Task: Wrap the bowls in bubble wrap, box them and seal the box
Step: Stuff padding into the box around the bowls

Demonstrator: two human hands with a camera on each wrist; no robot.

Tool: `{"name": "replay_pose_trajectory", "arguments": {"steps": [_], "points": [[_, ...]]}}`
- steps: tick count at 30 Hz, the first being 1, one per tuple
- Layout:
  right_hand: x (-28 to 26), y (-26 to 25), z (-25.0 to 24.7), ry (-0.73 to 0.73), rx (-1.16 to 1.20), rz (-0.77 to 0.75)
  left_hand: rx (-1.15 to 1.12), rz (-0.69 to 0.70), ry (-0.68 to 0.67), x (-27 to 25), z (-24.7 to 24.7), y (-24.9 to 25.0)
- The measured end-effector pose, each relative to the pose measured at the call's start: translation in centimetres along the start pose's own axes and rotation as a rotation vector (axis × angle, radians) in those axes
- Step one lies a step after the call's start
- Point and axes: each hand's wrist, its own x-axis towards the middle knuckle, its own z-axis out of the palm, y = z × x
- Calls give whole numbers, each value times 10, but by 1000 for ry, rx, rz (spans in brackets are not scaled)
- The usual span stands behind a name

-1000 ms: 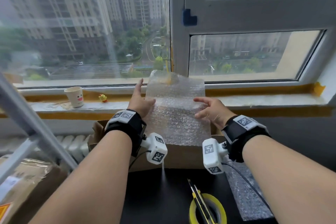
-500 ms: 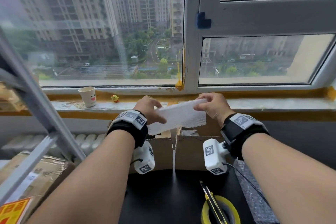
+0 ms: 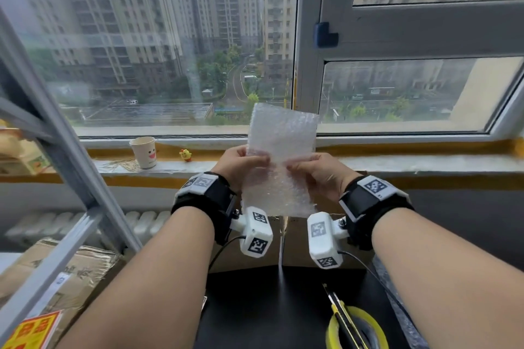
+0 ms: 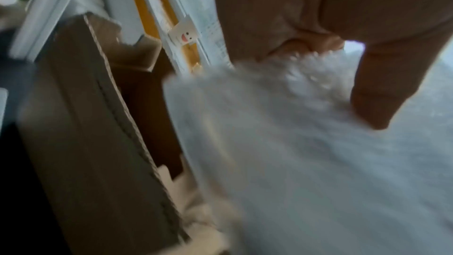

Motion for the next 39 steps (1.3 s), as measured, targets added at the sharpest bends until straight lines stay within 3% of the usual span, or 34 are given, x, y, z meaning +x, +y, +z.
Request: {"name": "replay_pose_trajectory", "arguments": {"steps": [3, 6, 11, 15, 19, 24, 29, 33, 35, 39], "points": [[-1, -1, 3, -22, 72, 49, 67, -88, -54, -5, -15, -4], [0, 1, 8, -74, 203, 105, -60, -123, -74, -10, -30, -6], [6, 5, 28, -57, 393, 98, -142, -135, 3, -9, -46, -8], [17, 5, 40, 25, 158, 105, -54, -226, -21, -8, -55, -7], [25, 11, 47, 44, -64, -22, 60, -235, -44, -1, -61, -12], [32, 14, 51, -25, 107, 98, -35, -187, 9, 3, -69, -17], [25, 16, 59, -15, 72, 170, -39, -173, -3, 8, -69, -20], [33, 21, 61, 193, -258, -40, 408, -80, 168, 20, -67, -28], [40, 22, 63, 317, -455, -141, 503, -38, 213, 22, -63, -27], [47, 20, 70, 472, -814, -307, 558, 30, 139, 24, -49, -20]]}}
